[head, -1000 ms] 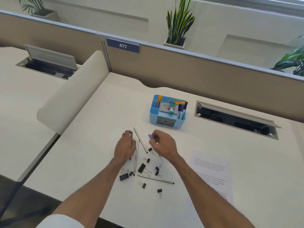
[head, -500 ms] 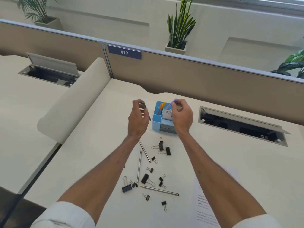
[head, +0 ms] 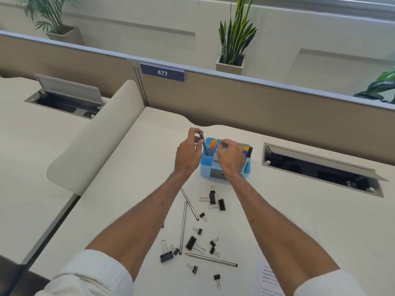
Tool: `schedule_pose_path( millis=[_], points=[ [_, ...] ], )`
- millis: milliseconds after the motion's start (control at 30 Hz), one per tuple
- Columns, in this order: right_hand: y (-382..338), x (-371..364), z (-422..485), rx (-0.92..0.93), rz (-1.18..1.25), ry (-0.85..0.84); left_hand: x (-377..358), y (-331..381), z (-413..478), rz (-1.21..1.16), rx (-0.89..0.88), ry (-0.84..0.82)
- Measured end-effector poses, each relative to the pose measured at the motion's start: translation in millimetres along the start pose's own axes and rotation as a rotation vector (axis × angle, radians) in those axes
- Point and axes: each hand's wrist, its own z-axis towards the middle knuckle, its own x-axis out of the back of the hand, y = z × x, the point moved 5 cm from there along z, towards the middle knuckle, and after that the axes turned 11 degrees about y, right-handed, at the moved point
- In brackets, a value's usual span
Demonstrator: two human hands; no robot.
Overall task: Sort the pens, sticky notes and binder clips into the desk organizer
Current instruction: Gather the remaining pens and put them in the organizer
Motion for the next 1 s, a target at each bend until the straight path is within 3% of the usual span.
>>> schedule_pose_path(
  millis=[533,800,1000],
  points=[
    [34.4,25.9,-15.4,0.023,0.126,0.036,-20.7,8.6,16.0,0.060,-0.025,0.066],
    [41.0,22.0,-19.2,0.031,0.136,0.010,-35.4,-7.5,8.7,0.212,0.021,-0.058],
    [40.7,14.6,-31.3,0.067,0.277,-0.061,-32.1,-22.3,-0.7,0.229,0.022,-0.088]
  ],
)
